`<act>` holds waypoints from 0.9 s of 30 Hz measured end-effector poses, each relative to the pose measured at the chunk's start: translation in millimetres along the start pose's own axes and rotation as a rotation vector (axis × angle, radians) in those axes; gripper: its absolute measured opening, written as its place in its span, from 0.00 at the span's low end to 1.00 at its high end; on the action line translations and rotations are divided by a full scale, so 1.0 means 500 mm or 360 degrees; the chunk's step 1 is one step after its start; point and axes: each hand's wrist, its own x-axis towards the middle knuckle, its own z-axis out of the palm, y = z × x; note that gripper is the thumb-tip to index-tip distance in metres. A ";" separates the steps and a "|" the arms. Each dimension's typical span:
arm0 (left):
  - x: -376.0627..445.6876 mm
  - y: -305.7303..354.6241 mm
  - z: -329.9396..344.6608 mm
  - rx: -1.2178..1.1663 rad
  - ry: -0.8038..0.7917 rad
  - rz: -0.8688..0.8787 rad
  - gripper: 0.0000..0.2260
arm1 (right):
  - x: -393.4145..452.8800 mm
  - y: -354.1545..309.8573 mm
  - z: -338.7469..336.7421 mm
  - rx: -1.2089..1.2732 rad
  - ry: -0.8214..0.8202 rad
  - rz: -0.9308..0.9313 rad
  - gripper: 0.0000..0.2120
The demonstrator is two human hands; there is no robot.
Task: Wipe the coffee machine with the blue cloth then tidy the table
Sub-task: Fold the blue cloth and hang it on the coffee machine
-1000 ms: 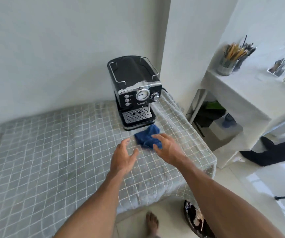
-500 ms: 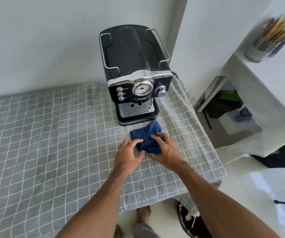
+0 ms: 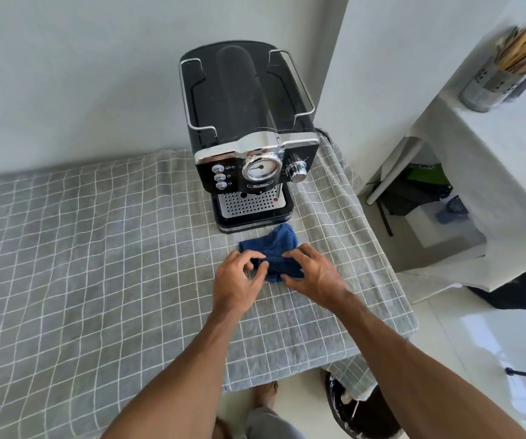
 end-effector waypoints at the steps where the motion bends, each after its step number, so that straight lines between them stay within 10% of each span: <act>1: 0.001 0.001 -0.009 -0.0066 0.0013 0.0000 0.05 | 0.001 -0.006 -0.008 0.0038 -0.0008 -0.0005 0.21; 27: 0.020 0.094 -0.278 -0.0408 0.0453 0.0210 0.08 | -0.030 -0.239 -0.217 0.0636 0.0223 -0.0307 0.04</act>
